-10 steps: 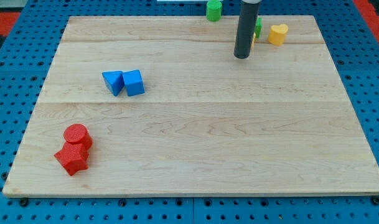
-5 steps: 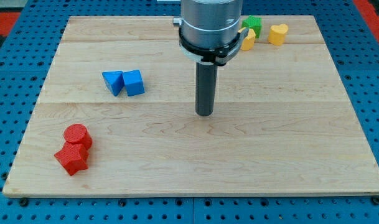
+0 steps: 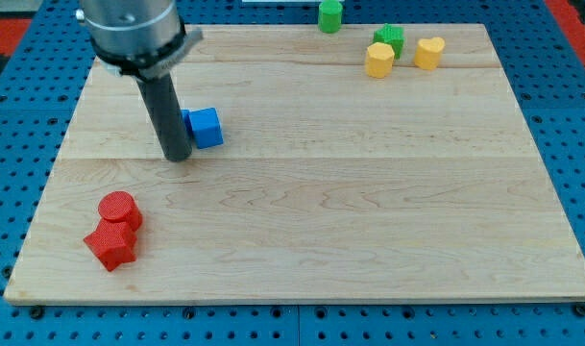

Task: Slide blue cube below yellow hexagon

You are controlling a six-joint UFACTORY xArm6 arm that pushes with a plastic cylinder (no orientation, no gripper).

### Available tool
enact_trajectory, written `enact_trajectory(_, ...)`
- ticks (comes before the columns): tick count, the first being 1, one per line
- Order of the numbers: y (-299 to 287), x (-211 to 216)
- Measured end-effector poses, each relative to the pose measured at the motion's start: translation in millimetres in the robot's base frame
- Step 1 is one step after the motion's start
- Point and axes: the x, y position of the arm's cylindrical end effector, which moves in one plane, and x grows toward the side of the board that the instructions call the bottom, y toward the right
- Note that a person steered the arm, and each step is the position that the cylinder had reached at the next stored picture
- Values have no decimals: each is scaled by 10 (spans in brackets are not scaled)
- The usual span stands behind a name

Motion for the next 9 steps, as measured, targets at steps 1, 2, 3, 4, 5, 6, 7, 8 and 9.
enact_trajectory(1, 68, -403)
enact_trajectory(2, 382, -452)
enact_trajectory(3, 341, -441)
enact_trajectory(4, 183, -86)
enact_trajectory(5, 774, -324)
enact_trajectory(6, 1226, -1016)
enact_trajectory(7, 1566, -867)
enact_trajectory(8, 1178, -565)
enact_trajectory(9, 1785, -615)
